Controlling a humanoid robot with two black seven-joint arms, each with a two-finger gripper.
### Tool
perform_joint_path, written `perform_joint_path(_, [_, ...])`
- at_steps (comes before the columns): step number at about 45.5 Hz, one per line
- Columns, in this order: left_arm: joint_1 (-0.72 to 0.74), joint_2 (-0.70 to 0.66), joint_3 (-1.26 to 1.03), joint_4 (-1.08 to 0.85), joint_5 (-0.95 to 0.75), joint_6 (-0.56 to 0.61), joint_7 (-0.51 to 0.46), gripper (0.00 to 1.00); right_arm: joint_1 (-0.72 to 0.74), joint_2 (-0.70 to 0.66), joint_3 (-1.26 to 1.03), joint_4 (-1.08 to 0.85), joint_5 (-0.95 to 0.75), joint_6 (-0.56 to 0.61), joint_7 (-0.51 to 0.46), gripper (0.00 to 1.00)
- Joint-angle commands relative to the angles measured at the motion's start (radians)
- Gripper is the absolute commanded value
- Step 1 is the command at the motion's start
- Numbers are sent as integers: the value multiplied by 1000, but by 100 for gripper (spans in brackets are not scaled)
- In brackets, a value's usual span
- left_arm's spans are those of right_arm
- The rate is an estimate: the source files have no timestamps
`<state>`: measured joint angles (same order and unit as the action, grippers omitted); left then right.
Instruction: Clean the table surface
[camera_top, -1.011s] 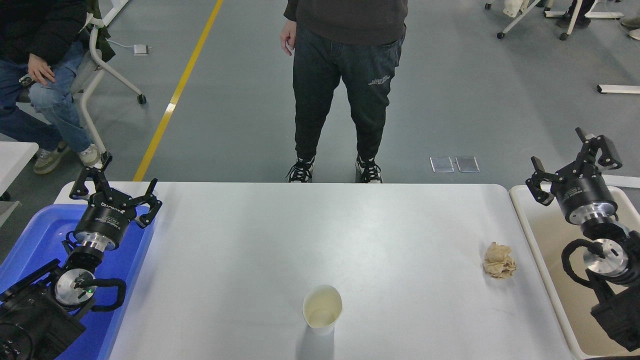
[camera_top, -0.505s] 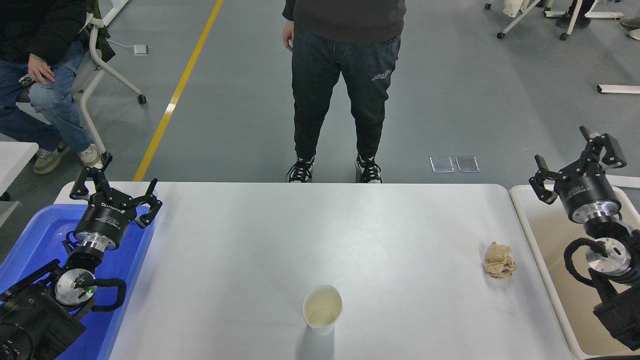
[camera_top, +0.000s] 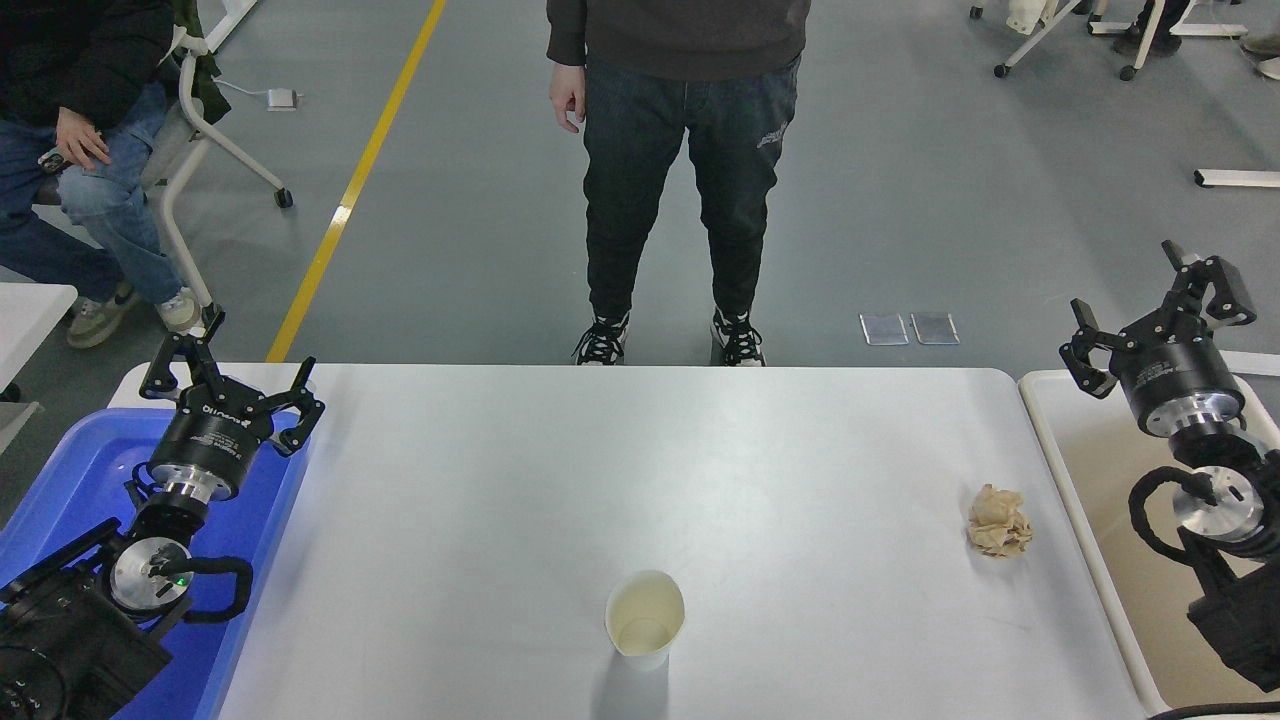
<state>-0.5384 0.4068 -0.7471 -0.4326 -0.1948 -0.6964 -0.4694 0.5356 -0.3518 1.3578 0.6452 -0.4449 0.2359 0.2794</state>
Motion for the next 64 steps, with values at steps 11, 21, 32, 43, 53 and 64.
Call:
perform_joint_path(11, [0, 0, 0, 0, 0, -3, 0, 100, 3, -29, -54, 7, 2, -1, -5, 100])
perform_joint_path(21, [0, 1, 0, 0, 0, -3, 0, 100, 1, -29, -52, 8, 2, 2, -3, 100])
perform_joint_path(32, [0, 0, 0, 0, 0, -5, 0, 100, 0, -105, -212, 109, -26, 11, -8, 100])
perform_joint_path(43, [0, 0, 0, 0, 0, -5, 0, 100, 44, -179, -367, 235, -55, 5, -71, 100])
perform_joint_path(53, [0, 0, 0, 0, 0, -5, 0, 100, 57, -262, -397, 410, -250, 13, -95, 100])
perform_joint_path(64, [0, 1, 0, 0, 0, -5, 0, 100, 67, -391, -456, 685, -376, 20, -128, 100])
